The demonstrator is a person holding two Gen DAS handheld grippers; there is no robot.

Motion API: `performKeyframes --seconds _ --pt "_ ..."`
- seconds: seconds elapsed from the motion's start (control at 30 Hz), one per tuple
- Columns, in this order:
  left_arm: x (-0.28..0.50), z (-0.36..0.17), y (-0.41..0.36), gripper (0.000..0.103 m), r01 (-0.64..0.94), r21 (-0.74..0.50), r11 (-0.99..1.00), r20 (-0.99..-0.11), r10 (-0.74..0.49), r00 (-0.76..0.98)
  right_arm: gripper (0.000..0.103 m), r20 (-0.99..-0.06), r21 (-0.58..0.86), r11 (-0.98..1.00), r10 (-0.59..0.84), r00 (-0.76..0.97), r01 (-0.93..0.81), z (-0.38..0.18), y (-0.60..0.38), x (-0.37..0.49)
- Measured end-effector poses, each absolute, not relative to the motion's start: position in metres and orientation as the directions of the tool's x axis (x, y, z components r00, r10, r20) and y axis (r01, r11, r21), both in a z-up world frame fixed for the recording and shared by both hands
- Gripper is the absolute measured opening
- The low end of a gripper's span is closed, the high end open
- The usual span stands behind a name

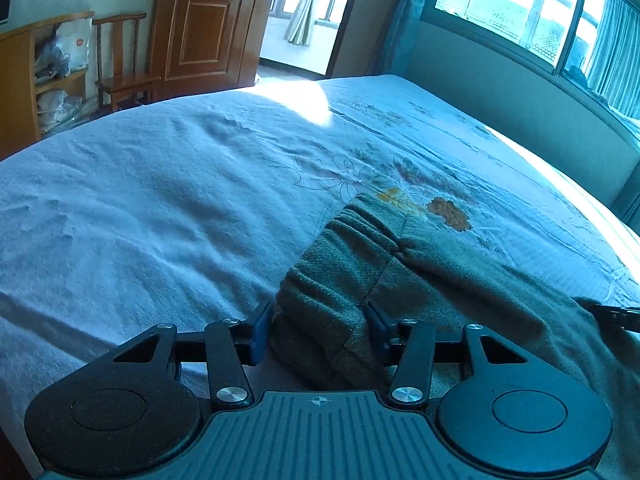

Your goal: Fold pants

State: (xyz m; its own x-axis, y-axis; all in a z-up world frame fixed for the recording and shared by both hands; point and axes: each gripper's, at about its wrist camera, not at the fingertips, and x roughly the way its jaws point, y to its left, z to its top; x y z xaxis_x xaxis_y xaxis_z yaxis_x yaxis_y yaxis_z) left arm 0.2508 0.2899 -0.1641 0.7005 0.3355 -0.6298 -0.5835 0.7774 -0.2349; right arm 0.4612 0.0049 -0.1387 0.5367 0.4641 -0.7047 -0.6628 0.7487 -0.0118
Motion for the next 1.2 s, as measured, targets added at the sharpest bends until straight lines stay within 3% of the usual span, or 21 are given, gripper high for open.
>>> performKeyframes --seconds 0.17,0.2,0.27,0.33,0.5,0.63,0.73,0.8,0.9,1.0,1.07,1.1,1.17,1.2 --pt "0.246 -0.165 0.280 0.043 -0.599 -0.165 0.783 -0.607 0.398 0.688 0.000 -0.700 -0.013 0.788 0.433 0.568 -0.616 -0.143 0.003 0.469" --pt "0.248 -0.170 0.282 0.048 -0.602 -0.165 0.781 -0.618 0.394 0.680 0.000 -0.731 -0.041 0.788 0.396 0.556 -0.615 -0.156 0.007 0.472" --pt "0.245 -0.171 0.288 0.068 -0.632 -0.177 0.755 -0.618 0.415 0.668 0.000 -0.714 -0.071 0.788 0.388 0.583 -0.611 -0.158 0.005 0.468" --pt "0.236 -0.162 0.295 0.093 -0.656 -0.177 0.734 -0.613 0.439 0.657 0.012 -0.667 -0.135 0.834 0.323 0.671 -0.536 -0.145 -0.004 0.462" --pt "0.245 -0.143 0.260 0.093 -0.637 0.031 0.770 -0.548 0.546 0.633 0.013 -0.585 -0.068 0.832 0.413 0.698 -0.550 -0.118 -0.040 0.421" --pt "0.270 -0.159 0.245 0.095 -0.620 0.123 0.775 -0.571 0.566 0.594 0.015 -0.685 -0.114 0.819 0.345 0.642 -0.562 -0.150 -0.054 0.405" --pt "0.256 -0.162 0.254 0.098 -0.638 0.050 0.768 -0.601 0.533 0.595 0.014 -0.661 -0.130 0.886 0.257 0.705 -0.445 -0.153 -0.098 0.406" --pt "0.248 -0.150 0.246 0.098 -0.645 0.084 0.760 -0.569 0.568 0.595 0.020 -0.629 -0.184 0.936 0.123 0.768 -0.301 -0.146 -0.135 0.406" --pt "0.249 -0.134 0.222 0.098 -0.596 0.085 0.798 -0.531 0.542 0.651 0.021 -0.582 -0.033 0.976 0.157 0.798 -0.216 -0.129 -0.188 0.391" --pt "0.266 -0.130 0.186 0.098 -0.512 0.075 0.856 -0.517 0.472 0.714 0.025 -0.587 -0.037 0.964 0.191 0.787 -0.262 -0.135 -0.201 0.378" --pt "0.283 -0.141 0.165 0.098 -0.459 0.112 0.881 -0.545 0.441 0.713 0.026 -0.644 -0.100 0.968 0.113 0.756 -0.230 -0.152 -0.211 0.382" --pt "0.289 -0.149 0.161 0.098 -0.446 0.124 0.887 -0.566 0.432 0.702 0.026 -0.651 -0.064 0.981 0.100 0.752 -0.185 -0.155 -0.231 0.382" --pt "0.295 -0.163 0.154 0.098 -0.432 0.128 0.893 -0.624 0.411 0.665 0.026 -0.617 0.011 0.999 0.049 0.786 -0.054 -0.141 -0.277 0.365" --pt "0.291 -0.162 0.150 0.098 -0.440 0.116 0.890 -0.609 0.414 0.677 0.027 -0.581 0.048 0.999 0.034 0.813 -0.008 -0.133 -0.301 0.350"
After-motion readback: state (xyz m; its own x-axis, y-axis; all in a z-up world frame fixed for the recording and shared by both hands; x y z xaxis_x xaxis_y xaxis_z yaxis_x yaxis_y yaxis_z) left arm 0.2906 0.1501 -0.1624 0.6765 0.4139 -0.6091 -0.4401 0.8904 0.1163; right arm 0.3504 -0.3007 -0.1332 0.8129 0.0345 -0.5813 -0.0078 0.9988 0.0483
